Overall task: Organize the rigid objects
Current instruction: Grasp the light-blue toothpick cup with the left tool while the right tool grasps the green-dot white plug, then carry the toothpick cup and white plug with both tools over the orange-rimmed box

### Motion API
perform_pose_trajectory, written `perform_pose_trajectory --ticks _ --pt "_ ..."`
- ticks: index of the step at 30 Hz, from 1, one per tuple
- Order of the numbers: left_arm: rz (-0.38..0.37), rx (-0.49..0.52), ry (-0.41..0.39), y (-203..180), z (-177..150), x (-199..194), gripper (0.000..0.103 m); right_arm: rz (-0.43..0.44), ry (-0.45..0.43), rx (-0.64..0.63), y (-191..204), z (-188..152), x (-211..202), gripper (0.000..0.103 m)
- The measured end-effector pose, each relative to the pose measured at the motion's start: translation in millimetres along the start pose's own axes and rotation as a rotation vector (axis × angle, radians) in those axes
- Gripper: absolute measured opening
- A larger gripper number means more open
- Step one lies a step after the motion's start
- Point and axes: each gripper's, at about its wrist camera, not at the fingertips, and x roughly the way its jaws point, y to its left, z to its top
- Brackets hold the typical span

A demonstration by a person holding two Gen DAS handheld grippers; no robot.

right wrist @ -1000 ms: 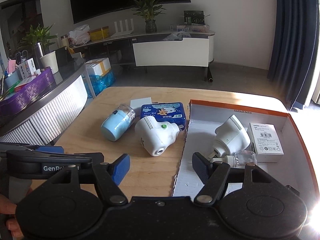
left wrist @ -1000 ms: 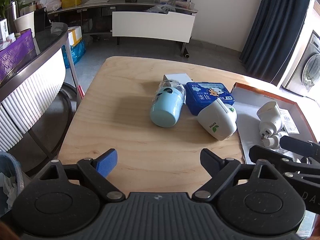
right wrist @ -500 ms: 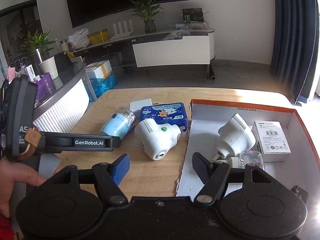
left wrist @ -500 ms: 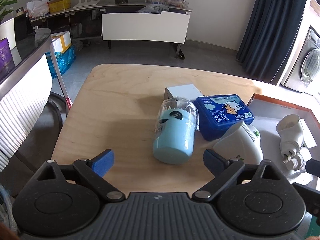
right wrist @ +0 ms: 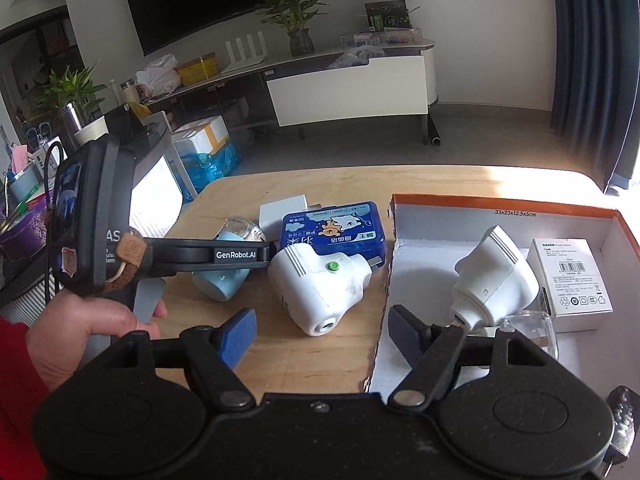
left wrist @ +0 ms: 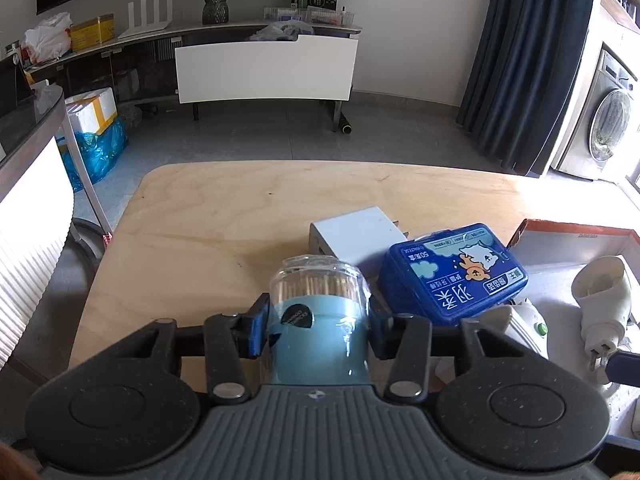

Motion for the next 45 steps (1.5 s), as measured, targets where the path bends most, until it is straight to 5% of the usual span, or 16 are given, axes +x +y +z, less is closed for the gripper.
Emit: perform_pose_trajectory --ticks 19,21,45 --pt "0.005 -0.136 -0.022 20 -37 -60 0.048 -0.044 0.084 0.125 7 23 83 0.097" --pt "0.001 -0.143 -0.024 20 -37 -61 0.048 -0.040 0.080 0.101 8 21 81 0.089" --pt "0.018 -0.149 -0.083 -2 -58 -130 0.047 0.018 -0.072 -0.058 36 -15 -46 0.088"
